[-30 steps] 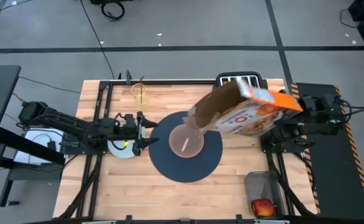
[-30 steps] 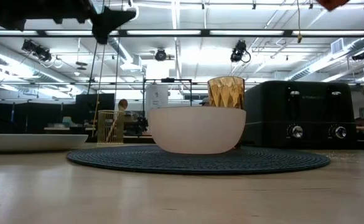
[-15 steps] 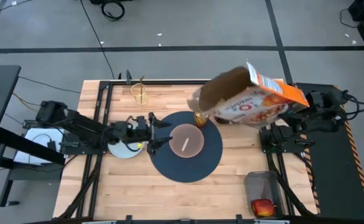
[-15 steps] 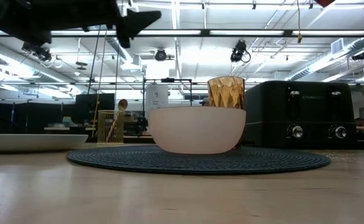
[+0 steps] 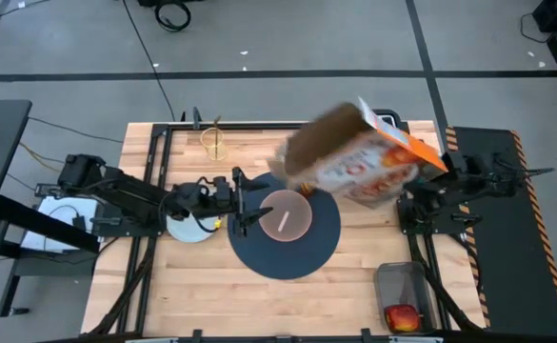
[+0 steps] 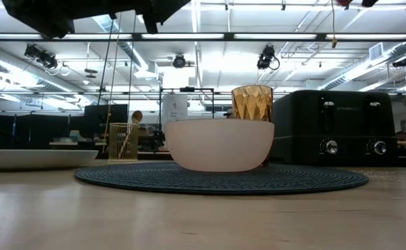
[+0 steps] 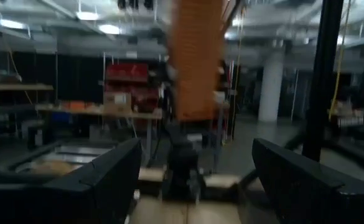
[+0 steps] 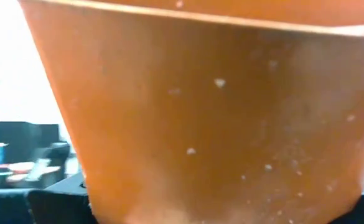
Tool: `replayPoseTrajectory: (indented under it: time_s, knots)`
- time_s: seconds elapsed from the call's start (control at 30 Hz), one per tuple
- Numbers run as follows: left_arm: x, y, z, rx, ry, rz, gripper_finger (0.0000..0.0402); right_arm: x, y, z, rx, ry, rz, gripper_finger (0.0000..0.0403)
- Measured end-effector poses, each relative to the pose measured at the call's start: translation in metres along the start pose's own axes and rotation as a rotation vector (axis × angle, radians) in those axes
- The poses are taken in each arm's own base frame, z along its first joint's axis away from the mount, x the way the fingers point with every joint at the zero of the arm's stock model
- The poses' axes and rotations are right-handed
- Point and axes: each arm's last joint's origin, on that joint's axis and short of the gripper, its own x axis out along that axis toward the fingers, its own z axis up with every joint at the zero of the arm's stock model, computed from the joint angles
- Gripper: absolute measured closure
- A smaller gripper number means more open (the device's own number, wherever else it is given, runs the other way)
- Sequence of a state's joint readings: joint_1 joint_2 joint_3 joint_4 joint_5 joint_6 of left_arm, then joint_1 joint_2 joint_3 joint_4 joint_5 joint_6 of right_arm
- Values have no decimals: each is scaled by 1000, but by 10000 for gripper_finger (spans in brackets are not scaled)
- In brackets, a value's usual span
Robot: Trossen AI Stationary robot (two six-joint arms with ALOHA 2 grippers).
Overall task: Arrange a breakfast setting
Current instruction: Pour the cereal from the orange cereal box into the light orange bowl
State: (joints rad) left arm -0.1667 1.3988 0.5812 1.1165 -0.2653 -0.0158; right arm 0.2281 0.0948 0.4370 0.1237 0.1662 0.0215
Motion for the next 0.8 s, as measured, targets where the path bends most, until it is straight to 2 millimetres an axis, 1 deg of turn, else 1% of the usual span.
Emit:
replayPoseTrajectory:
  time_s: [0.13, 0.3, 0.4, 0.53, 0.63, 0.8]
  knots:
    - [-3, -7, -3, 5, 53, -24, 91, 10, -2, -8, -27, 34, -61, 106]
    - [-6, -17, -5, 6, 79, -62, 91, 17, -6, 0, -62, -54, -59, 106]
    - [-7, -21, -7, 7, 95, -75, 91, 23, -10, -1, -81, -63, -75, 106]
    - [-9, -24, -7, 4, 97, -86, 91, 29, -17, 4, -119, -127, -85, 106]
    - [-9, -25, -7, 3, 97, -91, 91, 36, -27, 6, -151, -161, -126, 106]
    - [-9, -25, -7, -14, 98, -88, 91, 52, -53, 2, -156, -174, -156, 106]
